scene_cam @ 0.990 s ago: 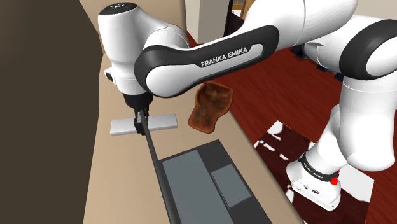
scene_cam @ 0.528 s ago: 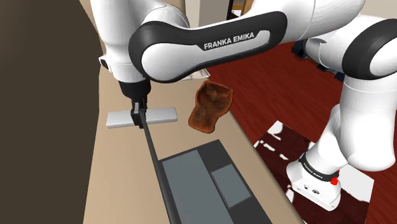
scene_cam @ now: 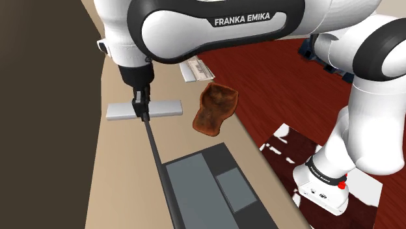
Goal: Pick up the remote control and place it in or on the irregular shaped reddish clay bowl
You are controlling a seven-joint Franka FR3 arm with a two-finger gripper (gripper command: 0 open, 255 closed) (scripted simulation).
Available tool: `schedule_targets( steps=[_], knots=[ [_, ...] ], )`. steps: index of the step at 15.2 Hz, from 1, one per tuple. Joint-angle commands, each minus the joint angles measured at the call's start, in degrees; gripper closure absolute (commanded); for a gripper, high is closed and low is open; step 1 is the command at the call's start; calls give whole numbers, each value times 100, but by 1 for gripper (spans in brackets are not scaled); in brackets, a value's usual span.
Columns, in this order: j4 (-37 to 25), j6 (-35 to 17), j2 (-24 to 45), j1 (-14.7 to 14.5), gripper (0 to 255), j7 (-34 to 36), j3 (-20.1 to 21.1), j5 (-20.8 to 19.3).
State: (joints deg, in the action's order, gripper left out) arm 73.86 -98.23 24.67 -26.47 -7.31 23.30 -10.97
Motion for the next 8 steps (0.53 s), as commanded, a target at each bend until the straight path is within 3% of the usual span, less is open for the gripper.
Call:
schedule_targets(
  steps=[1,8],
  knots=[
    [446,-142,-329,214,255,-159,-4,123],
    [2162,-690,-1625,1005,255,-1049,-188,670]
  ],
)
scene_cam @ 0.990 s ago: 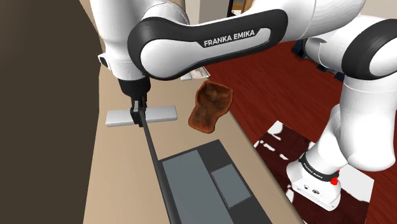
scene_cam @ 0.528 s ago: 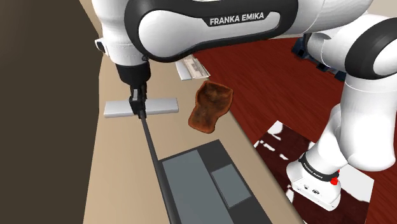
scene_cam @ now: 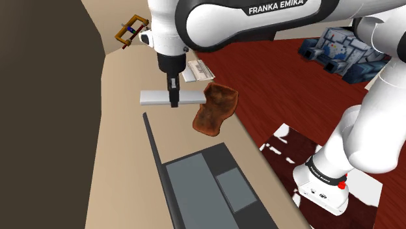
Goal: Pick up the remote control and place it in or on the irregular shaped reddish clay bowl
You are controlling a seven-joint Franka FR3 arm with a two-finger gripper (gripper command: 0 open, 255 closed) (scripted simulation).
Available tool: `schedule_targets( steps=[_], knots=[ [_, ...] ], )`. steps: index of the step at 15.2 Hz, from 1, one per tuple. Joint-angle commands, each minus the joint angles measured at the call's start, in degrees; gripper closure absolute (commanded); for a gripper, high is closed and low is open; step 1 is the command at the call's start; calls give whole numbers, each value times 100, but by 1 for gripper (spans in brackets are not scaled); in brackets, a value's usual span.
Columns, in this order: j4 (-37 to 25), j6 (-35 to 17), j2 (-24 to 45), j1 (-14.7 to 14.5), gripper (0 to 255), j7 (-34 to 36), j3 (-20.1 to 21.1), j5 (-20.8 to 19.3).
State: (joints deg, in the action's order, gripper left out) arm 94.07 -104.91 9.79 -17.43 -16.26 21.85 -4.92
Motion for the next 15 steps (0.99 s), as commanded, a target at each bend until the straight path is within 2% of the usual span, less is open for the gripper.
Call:
schedule_targets(
  steps=[1,8,15],
  knots=[
    [336,-75,-296,190,255,-296,-90,133],
    [1452,-316,-1242,704,255,-1312,-517,497],
    [2199,-415,-1905,1116,255,-2326,-1062,644]
  ],
)
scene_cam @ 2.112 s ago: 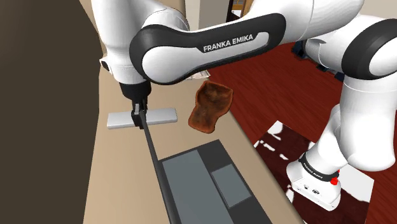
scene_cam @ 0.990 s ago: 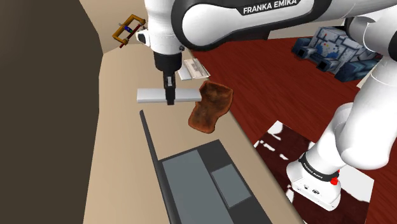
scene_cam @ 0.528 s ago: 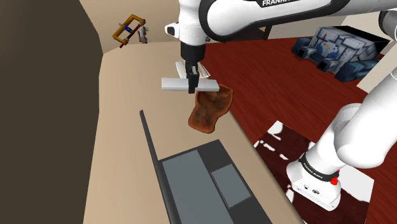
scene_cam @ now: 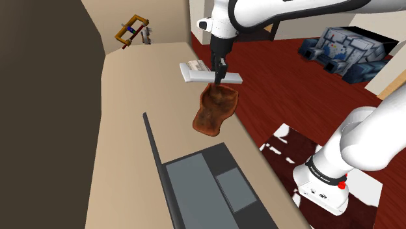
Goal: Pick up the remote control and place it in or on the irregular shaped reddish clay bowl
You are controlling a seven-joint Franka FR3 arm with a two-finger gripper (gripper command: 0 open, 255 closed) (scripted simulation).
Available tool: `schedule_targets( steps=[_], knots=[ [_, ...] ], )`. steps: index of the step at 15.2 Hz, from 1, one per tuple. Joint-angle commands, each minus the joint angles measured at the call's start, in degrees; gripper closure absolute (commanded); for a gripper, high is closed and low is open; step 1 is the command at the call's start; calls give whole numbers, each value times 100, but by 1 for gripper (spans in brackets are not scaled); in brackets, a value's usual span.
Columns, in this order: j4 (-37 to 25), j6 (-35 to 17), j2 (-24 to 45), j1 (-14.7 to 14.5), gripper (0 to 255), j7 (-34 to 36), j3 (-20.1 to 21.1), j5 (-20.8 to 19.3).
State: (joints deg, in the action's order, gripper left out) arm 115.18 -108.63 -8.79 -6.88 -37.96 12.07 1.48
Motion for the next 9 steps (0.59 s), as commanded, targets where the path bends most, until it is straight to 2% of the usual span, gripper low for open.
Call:
schedule_targets(
  steps=[1,9],
  knots=[
    [154,-49,-107,107,255,-275,-154,8],
    [665,-663,-2,100,255,-261,-139,-4]
  ],
)
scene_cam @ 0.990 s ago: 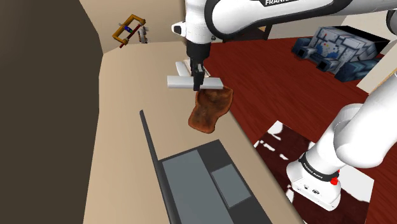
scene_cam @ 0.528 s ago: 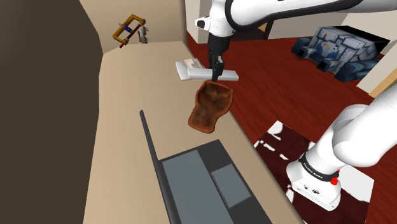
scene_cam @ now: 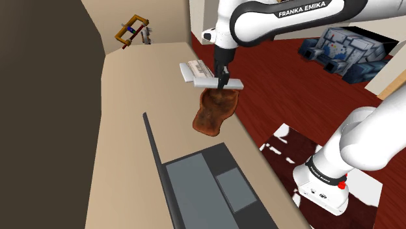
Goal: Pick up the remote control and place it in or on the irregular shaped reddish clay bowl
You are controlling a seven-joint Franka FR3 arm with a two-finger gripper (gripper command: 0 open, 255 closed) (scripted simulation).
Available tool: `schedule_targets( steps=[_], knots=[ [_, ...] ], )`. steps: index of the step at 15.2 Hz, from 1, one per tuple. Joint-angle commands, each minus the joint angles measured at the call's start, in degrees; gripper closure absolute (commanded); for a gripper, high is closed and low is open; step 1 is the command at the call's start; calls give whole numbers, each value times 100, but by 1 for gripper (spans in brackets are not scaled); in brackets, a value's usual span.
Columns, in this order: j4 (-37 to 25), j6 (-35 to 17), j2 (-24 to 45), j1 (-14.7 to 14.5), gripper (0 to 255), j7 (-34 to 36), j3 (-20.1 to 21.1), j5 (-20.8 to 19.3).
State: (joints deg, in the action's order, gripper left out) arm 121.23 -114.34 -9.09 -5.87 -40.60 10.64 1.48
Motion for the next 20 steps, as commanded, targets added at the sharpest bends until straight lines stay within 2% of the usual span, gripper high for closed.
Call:
schedule_targets(
  steps=[1,5,13,14,19,20],
  knots=[
    [119,-169,47,-1,255,6,5,-7],
    [339,-475,133,-3,255,18,15,-20],
    [339,-475,133,-3,255,18,15,-20],
    [339,-475,134,-3,0,18,15,-20],
    [338,-475,134,-3,0,18,15,-20],
    [212,-283,68,-2,0,10,9,-9]
  ],
)
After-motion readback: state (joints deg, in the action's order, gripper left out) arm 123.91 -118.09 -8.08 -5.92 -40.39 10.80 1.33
